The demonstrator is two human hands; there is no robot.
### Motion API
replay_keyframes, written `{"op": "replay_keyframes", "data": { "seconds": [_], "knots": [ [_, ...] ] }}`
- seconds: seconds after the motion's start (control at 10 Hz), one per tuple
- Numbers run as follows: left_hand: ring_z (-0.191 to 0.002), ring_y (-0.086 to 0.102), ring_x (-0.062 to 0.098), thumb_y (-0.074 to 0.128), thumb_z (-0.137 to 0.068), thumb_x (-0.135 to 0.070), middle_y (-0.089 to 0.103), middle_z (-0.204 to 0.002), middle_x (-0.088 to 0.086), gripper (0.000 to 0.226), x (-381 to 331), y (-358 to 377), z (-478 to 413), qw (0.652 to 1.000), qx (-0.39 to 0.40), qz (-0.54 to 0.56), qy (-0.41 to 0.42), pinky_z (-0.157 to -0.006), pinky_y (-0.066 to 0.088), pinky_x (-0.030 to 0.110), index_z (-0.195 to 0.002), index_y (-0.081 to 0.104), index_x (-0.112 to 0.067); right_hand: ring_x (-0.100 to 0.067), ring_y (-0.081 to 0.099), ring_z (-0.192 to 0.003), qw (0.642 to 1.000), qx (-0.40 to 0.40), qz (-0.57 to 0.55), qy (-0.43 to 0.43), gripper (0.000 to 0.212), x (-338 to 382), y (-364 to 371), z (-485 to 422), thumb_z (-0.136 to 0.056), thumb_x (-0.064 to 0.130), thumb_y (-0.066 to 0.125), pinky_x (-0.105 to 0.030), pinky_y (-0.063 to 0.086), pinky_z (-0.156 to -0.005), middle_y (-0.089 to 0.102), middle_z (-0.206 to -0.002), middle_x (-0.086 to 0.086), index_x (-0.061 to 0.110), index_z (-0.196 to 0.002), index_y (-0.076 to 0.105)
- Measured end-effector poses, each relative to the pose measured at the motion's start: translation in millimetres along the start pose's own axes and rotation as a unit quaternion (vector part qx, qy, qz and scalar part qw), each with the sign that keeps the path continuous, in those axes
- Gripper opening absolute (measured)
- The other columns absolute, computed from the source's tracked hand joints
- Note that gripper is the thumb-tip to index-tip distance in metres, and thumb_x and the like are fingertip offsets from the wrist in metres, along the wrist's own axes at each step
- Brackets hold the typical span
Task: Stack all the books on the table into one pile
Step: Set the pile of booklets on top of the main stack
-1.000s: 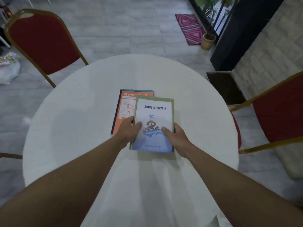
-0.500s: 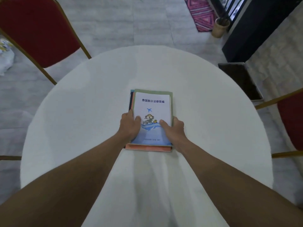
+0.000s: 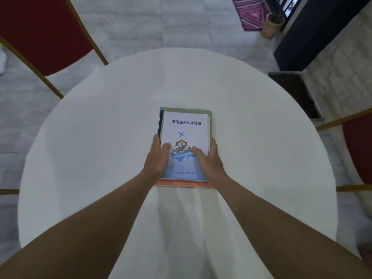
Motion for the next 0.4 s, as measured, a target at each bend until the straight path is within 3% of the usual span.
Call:
{"op": "replay_keyframes", "data": {
  "seconds": [0.1,0.2,0.3,0.4],
  "knots": [
    [-0.104,0.059,0.024,0.038,-0.09,-0.029,0.06,-0.119,-0.003,0.031,-2,-1,-1,1.0,0.014,-0.01,0.007,-0.084,0.043,0.036,-0.121,0.041,-0.032,-0.024,0.037,-0.144,1.0,0.005,0.028,-0.005,0.092,2,0,0,-0.087,0.057,0.059,-0.045,0.027,-0.119,0.031,-0.161,0.008,0.03,-0.158,0.008],
    [-0.109,0.057,0.027,0.039,-0.095,-0.024,0.057,-0.125,0.004,0.032,-6,-3,-3,0.999,0.039,-0.035,0.004,-0.09,0.042,0.038,-0.127,0.038,-0.02,-0.028,0.048,-0.136,0.999,0.028,0.023,-0.006,0.082,7,-4,1,-0.087,0.054,0.06,-0.047,0.036,-0.114,0.044,-0.153,0.005,0.028,-0.154,0.021],
    [-0.108,0.053,0.022,0.039,-0.098,-0.022,0.052,-0.13,0.009,0.033,-9,-8,-6,0.995,0.048,-0.09,0.01,-0.088,0.038,0.033,-0.129,0.038,-0.011,-0.021,0.057,-0.12,0.998,0.051,0.013,-0.024,0.061,13,-10,3,-0.092,0.045,0.06,-0.038,0.044,-0.103,0.054,-0.142,0.002,0.022,-0.142,0.035],
    [-0.11,0.053,0.027,0.04,-0.096,-0.023,0.052,-0.127,0.014,0.03,-30,-17,-4,0.982,0.032,-0.18,0.055,-0.092,0.042,0.038,-0.121,0.043,-0.006,-0.019,0.049,-0.127,0.997,0.041,0.039,-0.045,0.066,33,-25,12,-0.095,0.044,0.055,-0.025,0.032,-0.093,0.047,-0.146,-0.001,0.016,-0.15,0.029]
  ]
}}
Point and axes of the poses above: each hand's wrist, its own z-axis away from the middle knuckle, its own y-axis out of the palm, x = y × z, the point moved 4 cm from there along -z, towards the middle knuckle
